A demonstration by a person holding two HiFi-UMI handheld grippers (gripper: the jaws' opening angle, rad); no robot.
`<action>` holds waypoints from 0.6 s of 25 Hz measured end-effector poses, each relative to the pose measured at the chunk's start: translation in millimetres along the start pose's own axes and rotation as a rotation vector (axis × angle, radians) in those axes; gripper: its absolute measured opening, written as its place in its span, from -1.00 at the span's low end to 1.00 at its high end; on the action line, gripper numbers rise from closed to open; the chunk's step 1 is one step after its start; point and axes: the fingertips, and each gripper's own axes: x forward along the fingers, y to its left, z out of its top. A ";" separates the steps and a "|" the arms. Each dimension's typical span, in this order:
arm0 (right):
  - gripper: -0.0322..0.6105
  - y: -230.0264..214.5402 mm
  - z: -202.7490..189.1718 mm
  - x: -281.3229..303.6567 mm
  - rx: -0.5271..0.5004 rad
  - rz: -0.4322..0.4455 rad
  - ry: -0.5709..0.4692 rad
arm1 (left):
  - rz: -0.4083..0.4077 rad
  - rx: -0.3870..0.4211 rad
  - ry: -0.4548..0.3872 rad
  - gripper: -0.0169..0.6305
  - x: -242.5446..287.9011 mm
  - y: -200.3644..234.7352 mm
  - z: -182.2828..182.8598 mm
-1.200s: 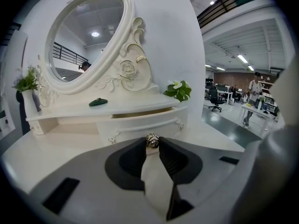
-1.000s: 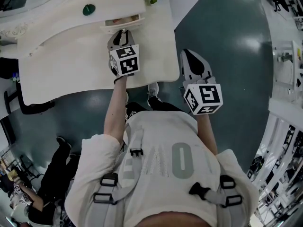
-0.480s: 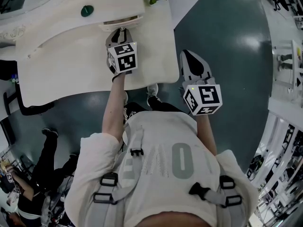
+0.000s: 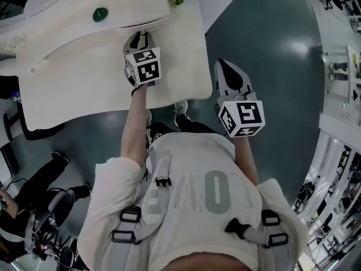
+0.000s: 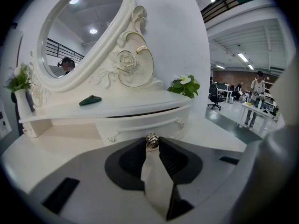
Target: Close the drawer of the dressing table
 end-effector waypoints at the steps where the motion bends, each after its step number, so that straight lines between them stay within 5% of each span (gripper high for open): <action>1: -0.87 -0.5 -0.2 0.1 0.000 -0.001 0.000 | 0.001 0.001 -0.001 -0.64 1.0 0.3 0.5; 15: -0.87 -9.5 -1.9 2.9 0.003 -0.008 0.011 | 0.006 0.017 -0.010 -0.64 14.0 3.6 10.9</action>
